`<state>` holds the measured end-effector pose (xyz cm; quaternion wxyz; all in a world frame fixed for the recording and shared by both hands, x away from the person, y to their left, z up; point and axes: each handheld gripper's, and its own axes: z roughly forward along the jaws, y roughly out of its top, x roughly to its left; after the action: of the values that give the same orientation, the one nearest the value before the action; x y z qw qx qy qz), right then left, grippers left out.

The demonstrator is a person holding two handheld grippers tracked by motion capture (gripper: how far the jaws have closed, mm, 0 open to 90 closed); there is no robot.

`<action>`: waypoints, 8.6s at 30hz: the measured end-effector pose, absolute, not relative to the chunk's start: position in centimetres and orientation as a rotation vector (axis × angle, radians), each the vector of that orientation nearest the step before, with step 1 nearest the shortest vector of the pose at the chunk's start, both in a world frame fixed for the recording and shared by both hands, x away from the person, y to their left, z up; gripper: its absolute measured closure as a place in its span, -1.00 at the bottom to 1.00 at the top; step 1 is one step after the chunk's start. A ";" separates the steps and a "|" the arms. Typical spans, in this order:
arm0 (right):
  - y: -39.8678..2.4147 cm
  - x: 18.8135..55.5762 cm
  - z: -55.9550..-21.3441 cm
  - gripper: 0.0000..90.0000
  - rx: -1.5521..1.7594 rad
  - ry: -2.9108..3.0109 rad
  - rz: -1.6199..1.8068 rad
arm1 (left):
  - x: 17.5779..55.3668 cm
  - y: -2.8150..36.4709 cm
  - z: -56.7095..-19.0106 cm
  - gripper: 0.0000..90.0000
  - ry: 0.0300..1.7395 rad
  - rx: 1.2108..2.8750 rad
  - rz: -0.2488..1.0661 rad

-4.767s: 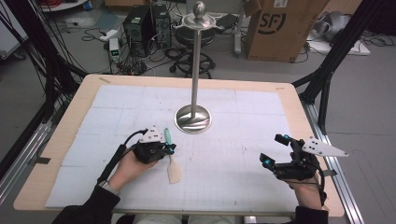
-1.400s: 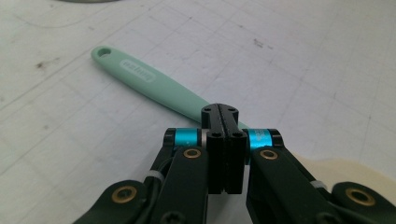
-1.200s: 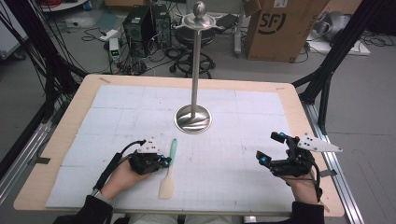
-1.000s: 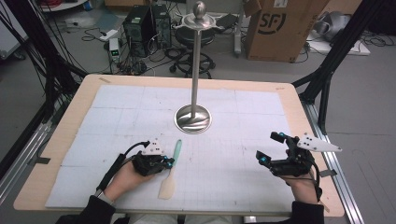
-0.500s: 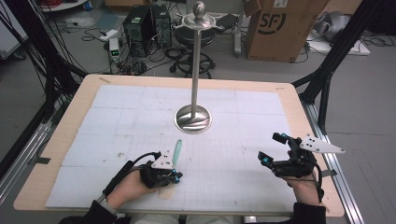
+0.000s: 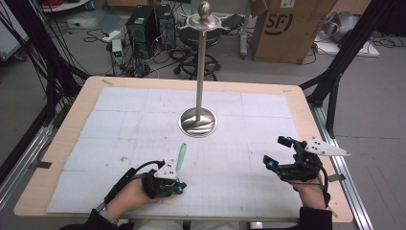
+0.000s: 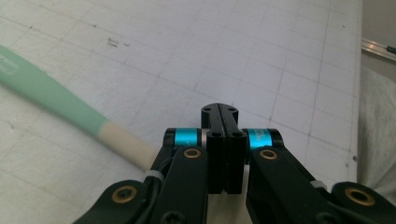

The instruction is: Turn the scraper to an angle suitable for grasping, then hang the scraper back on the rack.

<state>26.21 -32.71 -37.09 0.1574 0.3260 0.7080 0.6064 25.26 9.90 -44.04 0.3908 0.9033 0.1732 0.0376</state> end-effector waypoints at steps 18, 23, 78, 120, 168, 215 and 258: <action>-32.5 26.4 -37.1 -0.97 0.927 2.029 1.735 | 23.9 13.2 -43.3 1.00 0.458 2.314 0.065; -32.5 26.5 -37.1 -0.97 0.922 2.029 1.734 | 24.0 14.9 -43.1 1.00 0.509 2.311 0.068; -32.5 26.4 -37.1 -0.97 0.932 2.031 1.728 | 25.6 13.0 -43.5 1.00 0.594 2.315 0.155; -32.7 26.2 -37.1 -0.97 0.935 2.031 1.714 | 30.4 18.6 -44.4 1.00 0.982 2.096 0.291; -32.9 26.2 -37.4 -0.97 0.945 2.035 1.715 | 26.9 11.6 -42.8 0.96 0.522 2.260 0.090; -31.9 27.2 -36.8 -0.97 0.899 2.053 1.779 | 27.5 10.1 -40.7 -0.04 0.375 2.669 0.005; -31.8 27.3 -36.9 -0.97 0.906 2.059 1.776 | 26.6 9.2 -40.4 0.79 0.436 2.793 0.050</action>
<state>27.32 -31.77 -36.95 0.1376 0.3132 0.7115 0.6137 26.58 9.23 -40.41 0.1562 0.9757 0.1524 0.0174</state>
